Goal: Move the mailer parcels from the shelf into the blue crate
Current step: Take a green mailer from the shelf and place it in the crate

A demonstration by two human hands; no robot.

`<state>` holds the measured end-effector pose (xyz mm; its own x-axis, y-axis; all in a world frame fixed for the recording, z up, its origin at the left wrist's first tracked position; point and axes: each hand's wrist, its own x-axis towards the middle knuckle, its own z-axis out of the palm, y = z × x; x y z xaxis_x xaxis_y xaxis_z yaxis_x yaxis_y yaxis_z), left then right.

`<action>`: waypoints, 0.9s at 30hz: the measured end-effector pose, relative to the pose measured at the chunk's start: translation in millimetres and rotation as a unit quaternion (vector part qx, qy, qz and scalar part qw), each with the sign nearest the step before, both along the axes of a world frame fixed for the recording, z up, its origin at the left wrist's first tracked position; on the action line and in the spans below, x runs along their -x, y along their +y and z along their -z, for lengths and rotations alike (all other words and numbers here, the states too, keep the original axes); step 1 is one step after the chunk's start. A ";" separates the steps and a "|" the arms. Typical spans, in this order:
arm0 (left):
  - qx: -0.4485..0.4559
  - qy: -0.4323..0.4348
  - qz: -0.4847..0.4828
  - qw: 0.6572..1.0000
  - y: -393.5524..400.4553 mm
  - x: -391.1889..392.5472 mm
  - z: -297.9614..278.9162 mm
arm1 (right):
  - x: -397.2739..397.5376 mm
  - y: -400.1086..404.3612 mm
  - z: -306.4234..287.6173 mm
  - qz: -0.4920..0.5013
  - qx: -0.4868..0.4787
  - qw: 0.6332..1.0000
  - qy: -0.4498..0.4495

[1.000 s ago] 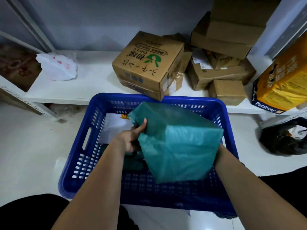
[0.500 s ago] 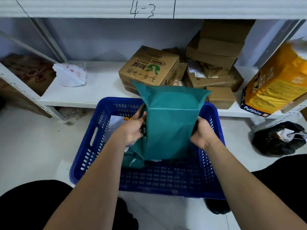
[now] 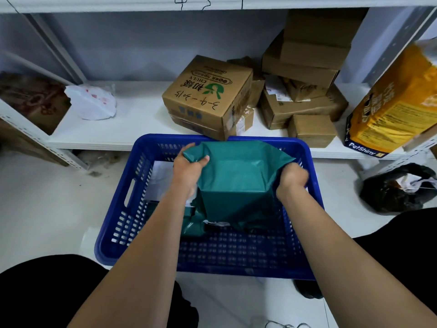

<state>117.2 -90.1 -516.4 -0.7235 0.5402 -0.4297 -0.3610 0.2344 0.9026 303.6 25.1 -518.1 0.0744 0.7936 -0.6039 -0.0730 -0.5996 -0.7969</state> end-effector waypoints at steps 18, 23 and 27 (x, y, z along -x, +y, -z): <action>0.173 0.010 0.068 0.983 -12.0 -32.3 39.3 | 14.6 -10.9 11.3 -0.311 -0.011 0.943 -0.116; 0.055 -0.230 0.136 0.962 -19.6 -36.3 15.7 | 24.0 -14.1 15.6 -0.306 0.041 0.949 -0.064; 0.161 -0.248 0.188 0.936 -24.0 -19.1 0.6 | 33.2 -14.1 13.1 -0.302 0.035 0.949 -0.076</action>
<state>136.3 -114.2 -516.9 -0.1756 0.5015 -0.8471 -0.5548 0.6604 0.5060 270.3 11.0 -531.2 -0.2917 0.6774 -0.6753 0.4144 -0.5468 -0.7275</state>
